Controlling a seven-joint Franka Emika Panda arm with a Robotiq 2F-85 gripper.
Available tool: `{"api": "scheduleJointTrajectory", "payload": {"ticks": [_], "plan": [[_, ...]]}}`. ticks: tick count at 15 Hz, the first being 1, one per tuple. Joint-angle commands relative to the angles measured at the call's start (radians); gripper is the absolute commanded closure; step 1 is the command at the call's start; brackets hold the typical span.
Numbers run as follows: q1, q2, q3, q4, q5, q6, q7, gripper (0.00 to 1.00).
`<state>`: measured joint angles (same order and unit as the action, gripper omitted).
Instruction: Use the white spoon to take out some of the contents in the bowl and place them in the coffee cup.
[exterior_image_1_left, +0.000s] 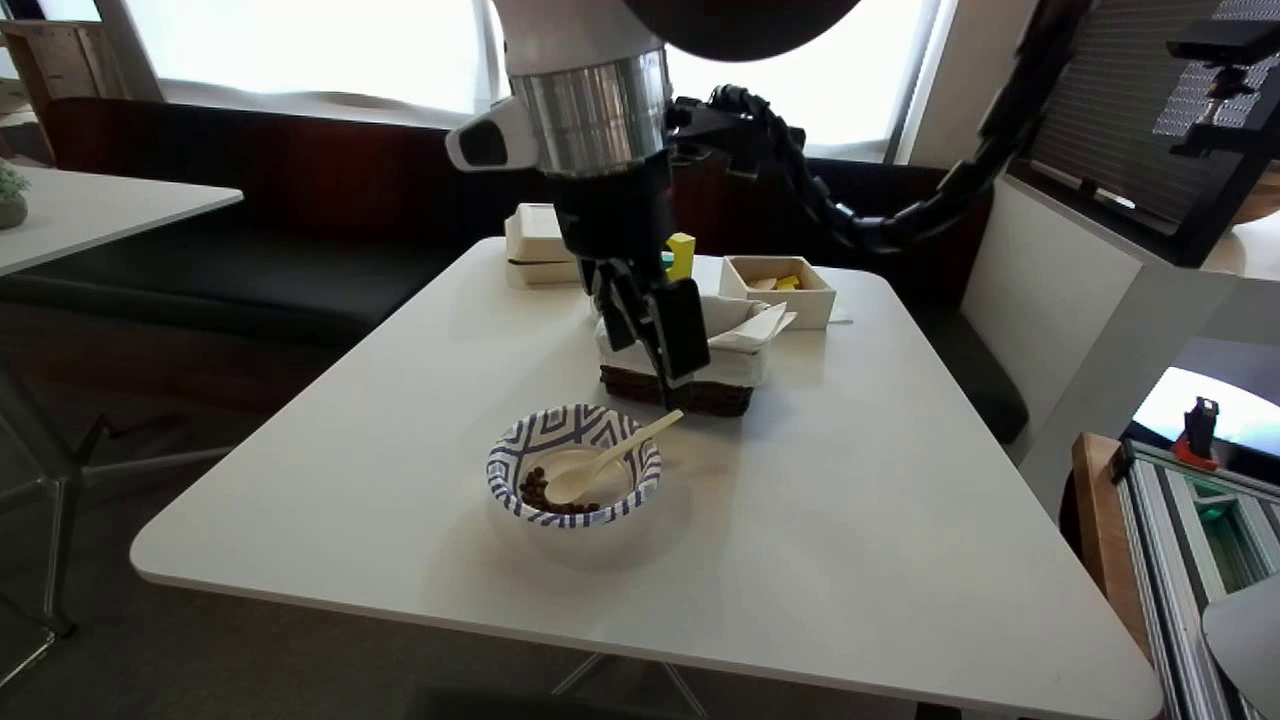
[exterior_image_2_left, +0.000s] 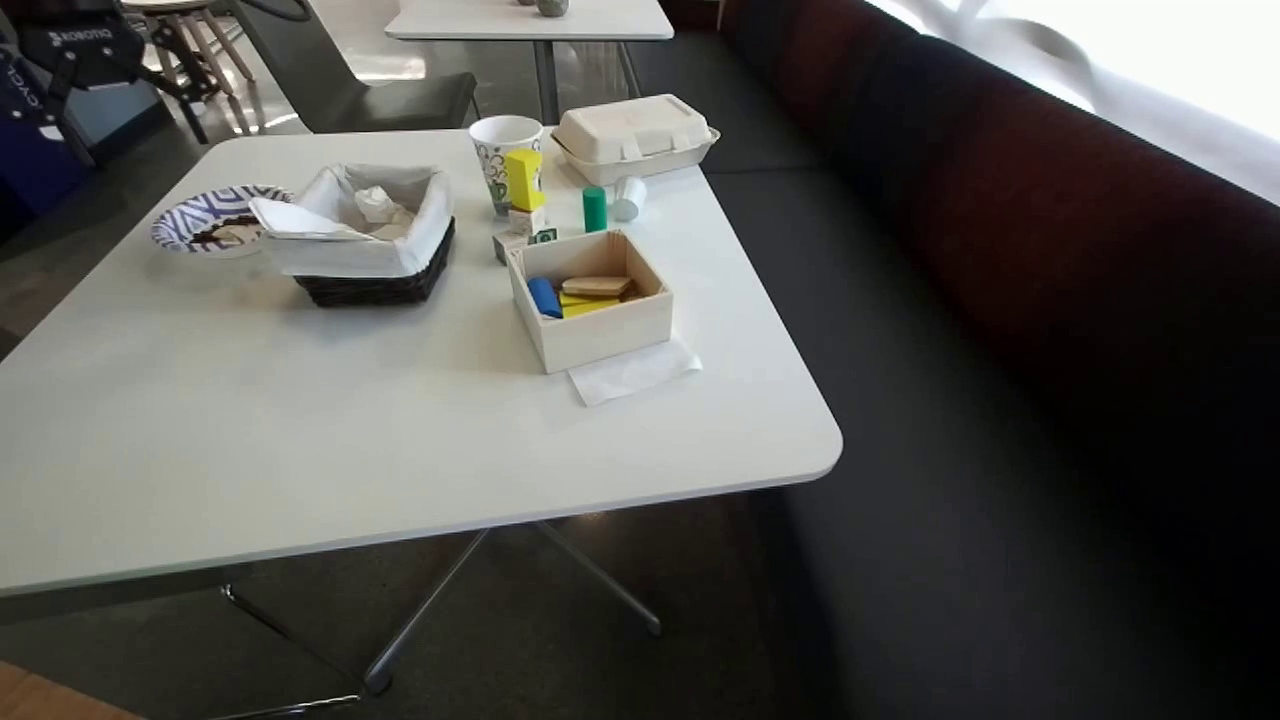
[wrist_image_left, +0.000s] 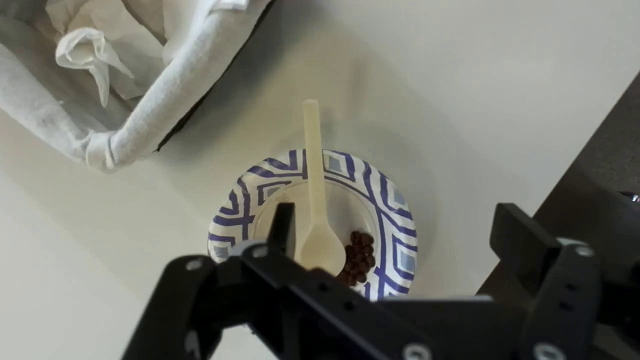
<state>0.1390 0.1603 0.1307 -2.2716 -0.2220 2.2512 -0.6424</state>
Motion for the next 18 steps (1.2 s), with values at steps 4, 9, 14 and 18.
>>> {"api": "scheduleJointTrajectory", "payload": {"ticks": [4, 9, 14, 18], "plan": [[-0.051, 0.127, 0.019, 0.036, -0.006, 0.11, -0.245, 0.0], [-0.054, 0.127, 0.02, 0.036, 0.003, 0.107, -0.249, 0.0], [-0.074, 0.171, 0.031, 0.019, -0.001, 0.26, -0.355, 0.0], [-0.124, 0.218, 0.043, -0.011, 0.029, 0.453, -0.446, 0.0]]}}
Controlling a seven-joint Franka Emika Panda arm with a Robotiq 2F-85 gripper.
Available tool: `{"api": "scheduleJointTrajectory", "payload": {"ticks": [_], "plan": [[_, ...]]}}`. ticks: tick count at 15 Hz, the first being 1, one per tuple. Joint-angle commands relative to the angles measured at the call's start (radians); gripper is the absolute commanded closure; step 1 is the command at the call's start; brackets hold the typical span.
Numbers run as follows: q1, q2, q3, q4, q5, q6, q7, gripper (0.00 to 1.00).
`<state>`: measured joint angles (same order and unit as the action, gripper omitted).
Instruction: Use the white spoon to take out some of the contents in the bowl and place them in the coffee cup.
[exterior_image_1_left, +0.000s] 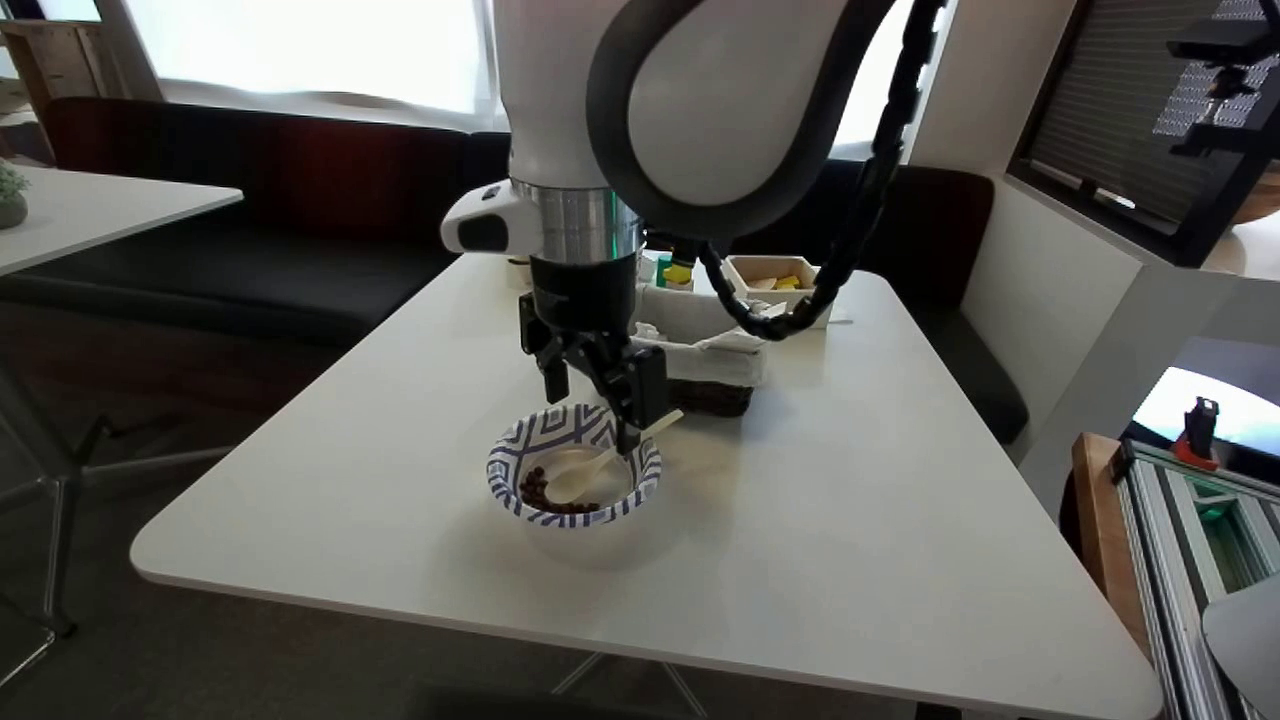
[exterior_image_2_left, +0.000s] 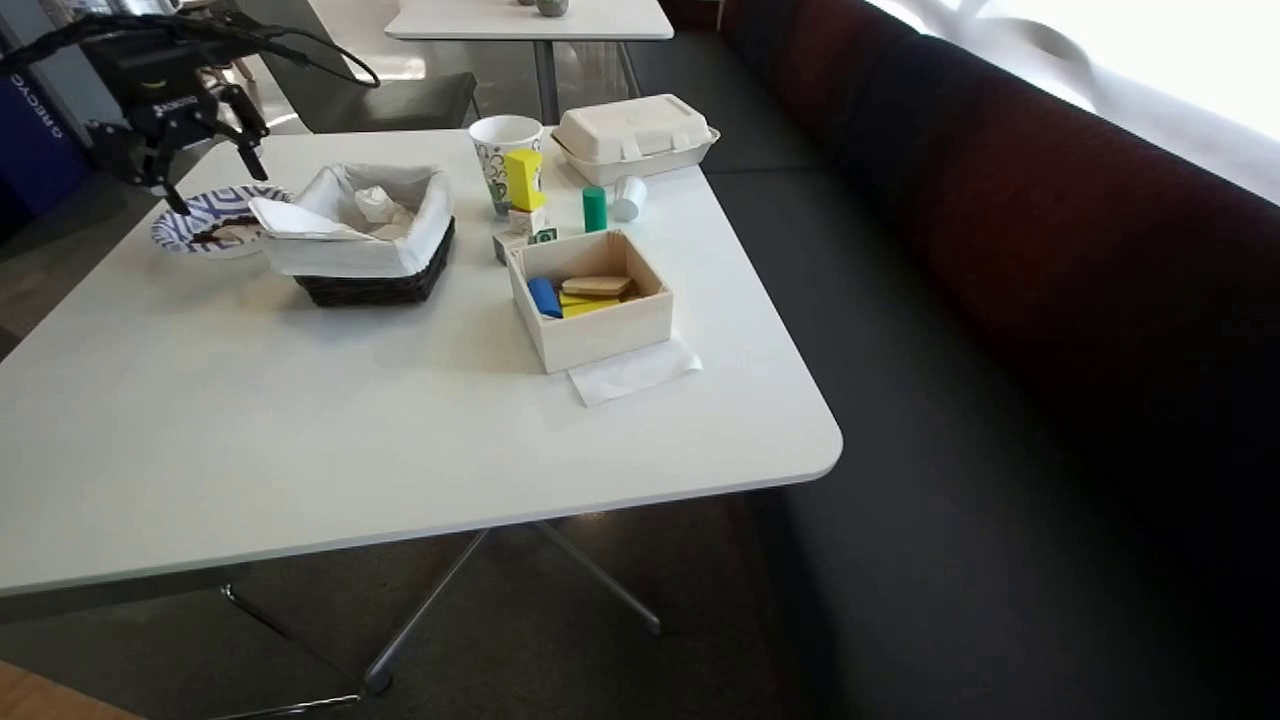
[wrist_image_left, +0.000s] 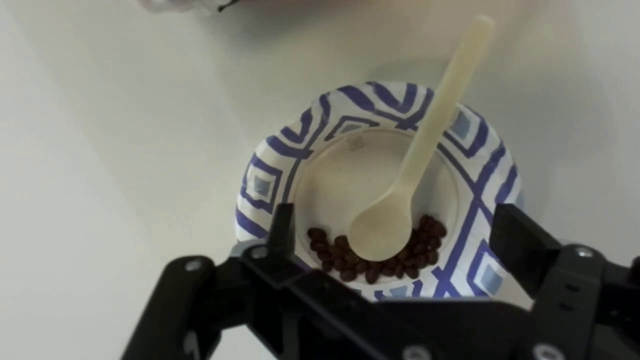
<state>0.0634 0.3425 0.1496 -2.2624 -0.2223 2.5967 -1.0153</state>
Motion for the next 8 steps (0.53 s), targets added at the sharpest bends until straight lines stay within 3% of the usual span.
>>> {"api": "scheduleJointTrajectory", "payload": {"ticks": [1, 6, 7, 8], "plan": [[-0.067, 0.046, 0.032, -0.024, 0.043, 0.134, -0.094, 0.0], [-0.151, 0.09, 0.096, -0.027, 0.114, 0.201, -0.189, 0.01], [-0.168, 0.093, 0.116, -0.029, 0.135, 0.196, -0.211, 0.06], [-0.177, 0.093, 0.129, -0.029, 0.15, 0.187, -0.228, 0.0]]}}
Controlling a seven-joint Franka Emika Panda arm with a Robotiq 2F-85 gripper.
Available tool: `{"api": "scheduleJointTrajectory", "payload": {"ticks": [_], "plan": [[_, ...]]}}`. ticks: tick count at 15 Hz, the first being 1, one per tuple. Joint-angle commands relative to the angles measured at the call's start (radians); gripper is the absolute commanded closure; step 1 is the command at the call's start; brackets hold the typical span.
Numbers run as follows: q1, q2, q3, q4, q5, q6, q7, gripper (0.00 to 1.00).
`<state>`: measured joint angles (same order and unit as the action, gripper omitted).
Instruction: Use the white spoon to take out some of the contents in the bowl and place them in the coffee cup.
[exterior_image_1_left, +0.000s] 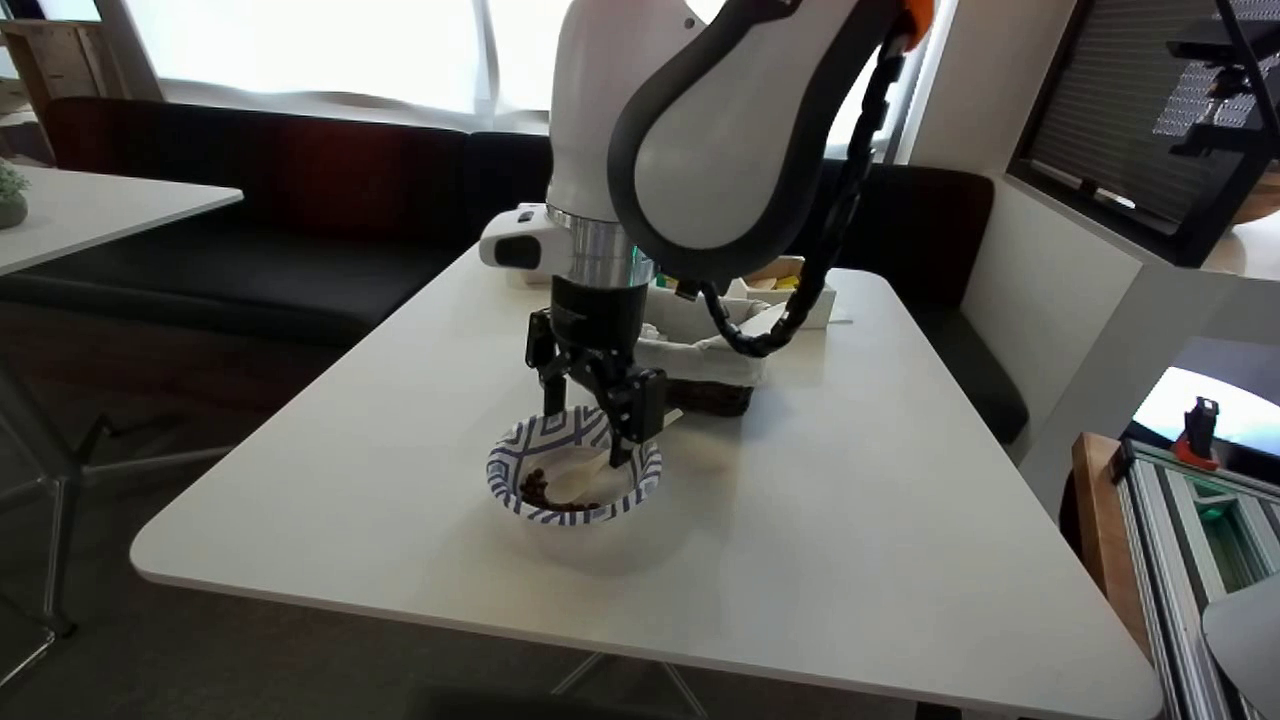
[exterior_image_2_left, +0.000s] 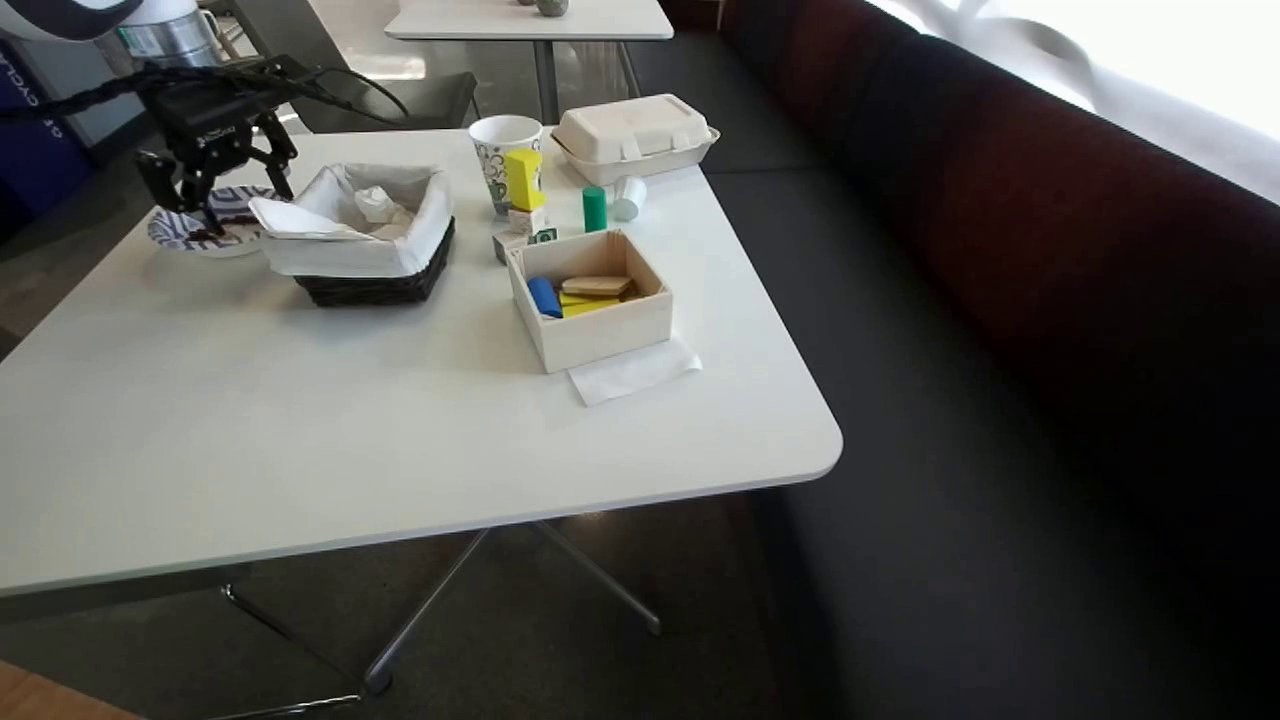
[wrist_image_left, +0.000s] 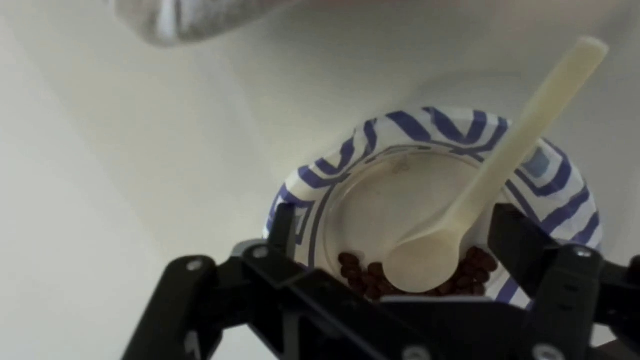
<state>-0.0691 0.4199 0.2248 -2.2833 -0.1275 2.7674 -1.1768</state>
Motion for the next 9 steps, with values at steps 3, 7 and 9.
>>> {"api": "scheduleJointTrajectory", "payload": {"ticks": [3, 7, 9], "plan": [[-0.06, 0.012, 0.077, -0.009, 0.085, -0.001, -0.102, 0.19], [-0.056, -0.004, 0.075, -0.018, 0.09, -0.007, -0.113, 0.25], [-0.043, -0.021, 0.062, -0.025, 0.073, -0.013, -0.103, 0.25]]}}
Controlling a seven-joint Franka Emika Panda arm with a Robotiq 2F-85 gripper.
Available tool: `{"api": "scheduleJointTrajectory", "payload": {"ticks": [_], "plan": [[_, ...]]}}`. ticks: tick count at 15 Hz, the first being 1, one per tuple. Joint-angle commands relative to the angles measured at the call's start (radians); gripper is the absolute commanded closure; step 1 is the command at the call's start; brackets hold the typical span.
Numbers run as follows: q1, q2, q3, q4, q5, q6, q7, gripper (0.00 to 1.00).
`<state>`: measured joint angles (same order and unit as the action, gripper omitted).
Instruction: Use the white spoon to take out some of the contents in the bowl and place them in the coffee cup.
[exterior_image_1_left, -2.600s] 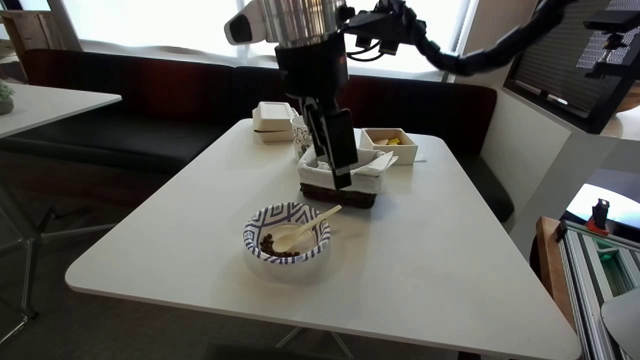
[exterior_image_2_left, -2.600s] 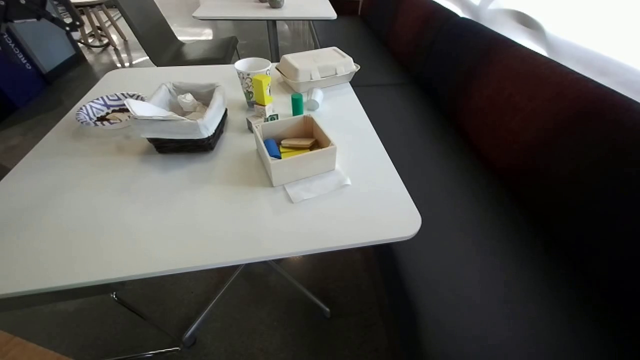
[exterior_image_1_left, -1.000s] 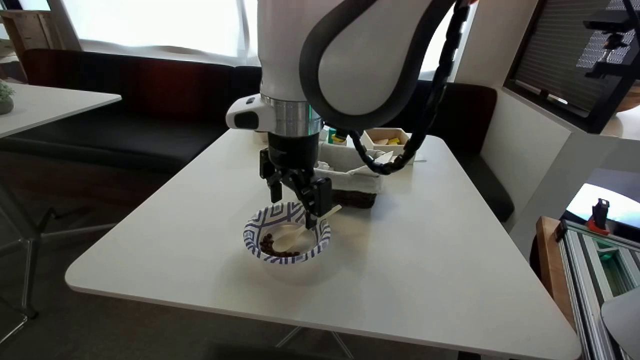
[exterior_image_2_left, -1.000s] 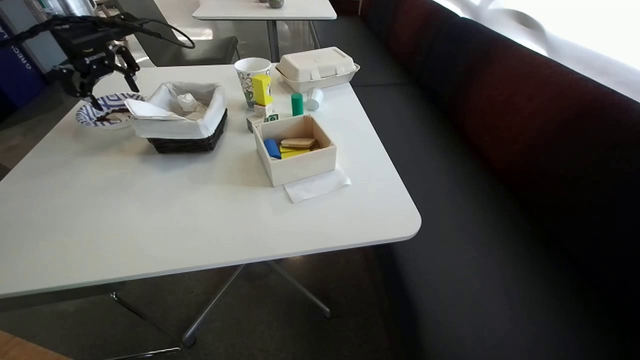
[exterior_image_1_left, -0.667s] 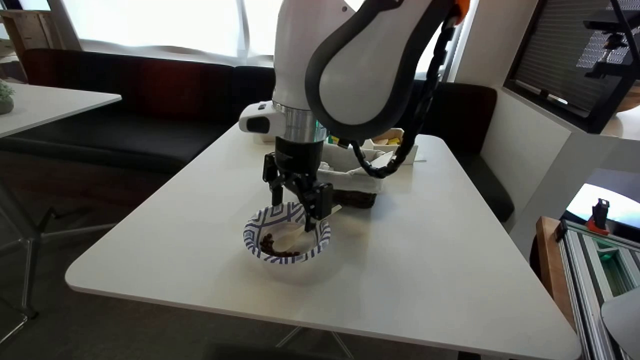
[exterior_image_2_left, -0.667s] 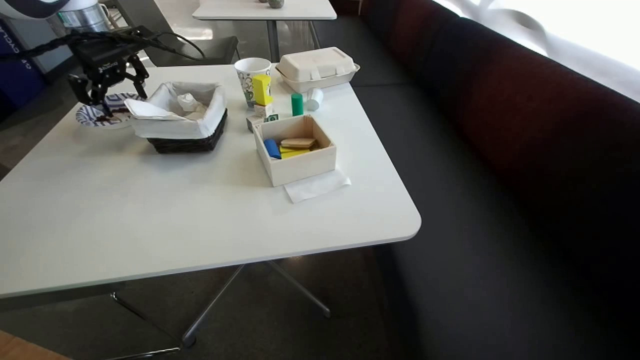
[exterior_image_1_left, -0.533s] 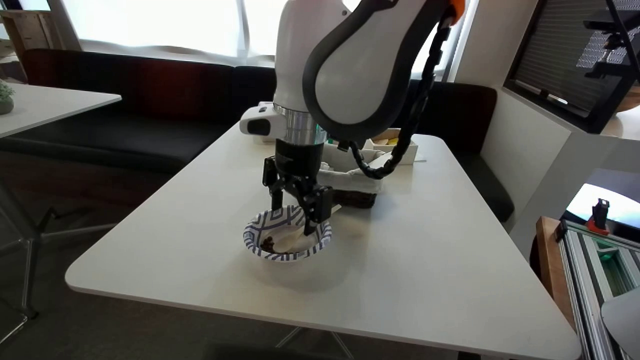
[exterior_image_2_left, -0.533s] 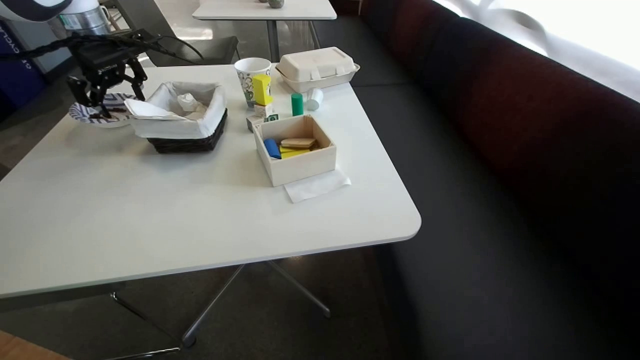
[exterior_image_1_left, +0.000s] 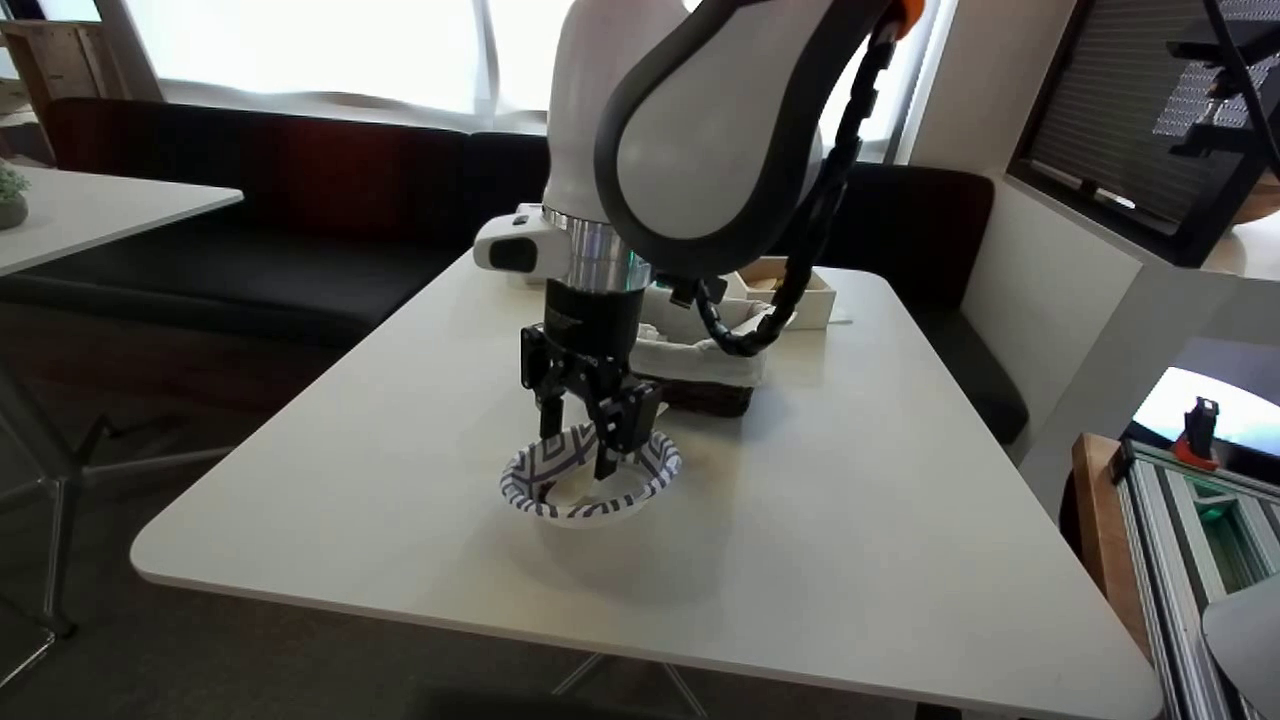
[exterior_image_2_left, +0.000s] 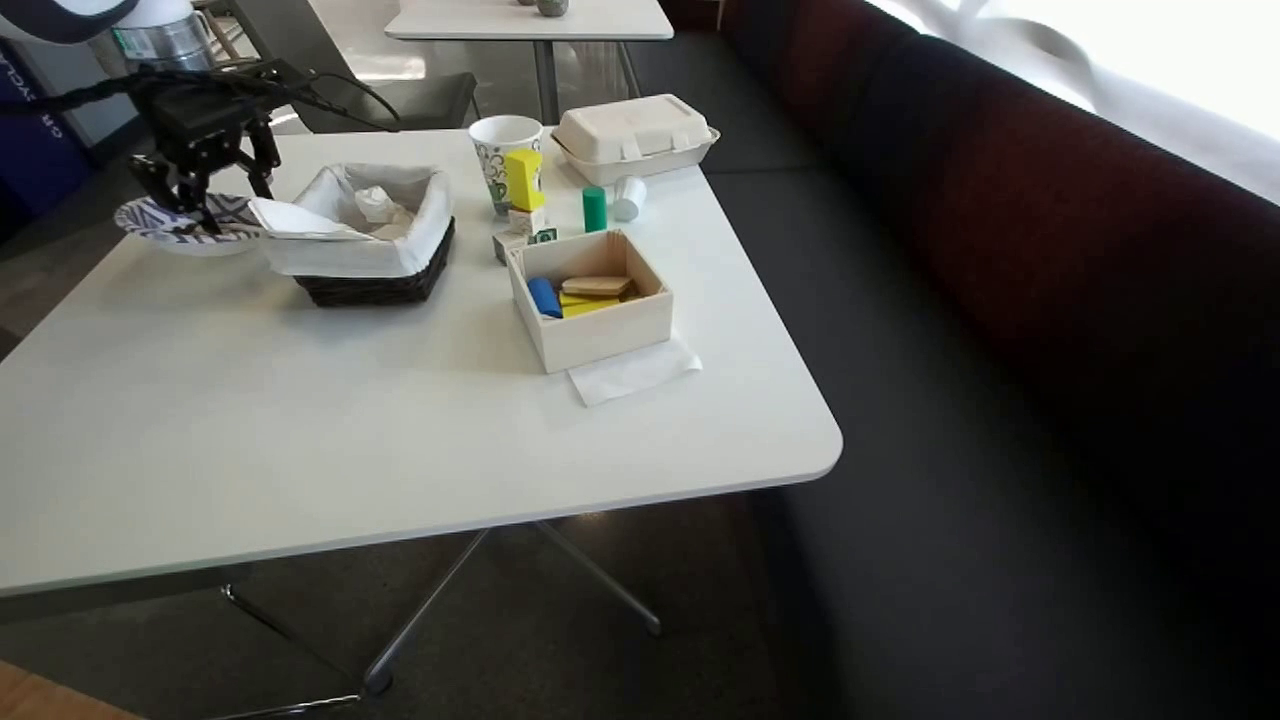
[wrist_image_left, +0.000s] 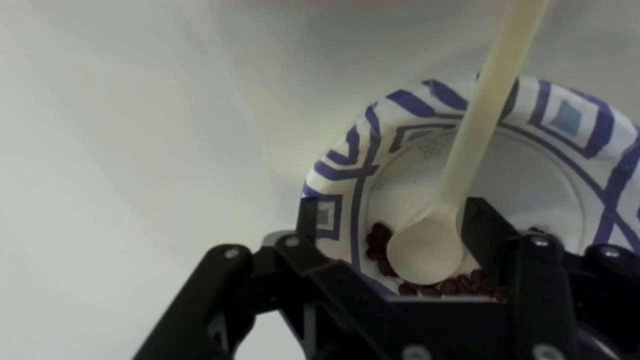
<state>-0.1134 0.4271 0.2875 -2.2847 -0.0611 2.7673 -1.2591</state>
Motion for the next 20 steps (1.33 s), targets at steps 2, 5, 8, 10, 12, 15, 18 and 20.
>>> {"api": "scheduleJointTrajectory", "payload": {"ticks": [2, 5, 8, 10, 12, 15, 18, 20], "plan": [[0.012, -0.049, -0.011, -0.031, -0.006, -0.027, -0.014, 0.25], [0.028, -0.083, -0.026, -0.044, -0.024, -0.049, -0.005, 0.22], [0.035, -0.105, -0.03, -0.051, -0.023, -0.099, -0.02, 0.25], [0.034, -0.108, -0.024, -0.051, -0.008, -0.13, -0.05, 0.28], [0.037, -0.099, -0.03, -0.043, -0.008, -0.13, -0.077, 0.35], [0.034, -0.08, -0.032, -0.038, -0.003, -0.103, -0.114, 0.49], [0.036, -0.063, -0.041, -0.032, -0.006, -0.099, -0.14, 0.53], [0.034, -0.053, -0.043, -0.029, -0.005, -0.094, -0.157, 0.58]]}}
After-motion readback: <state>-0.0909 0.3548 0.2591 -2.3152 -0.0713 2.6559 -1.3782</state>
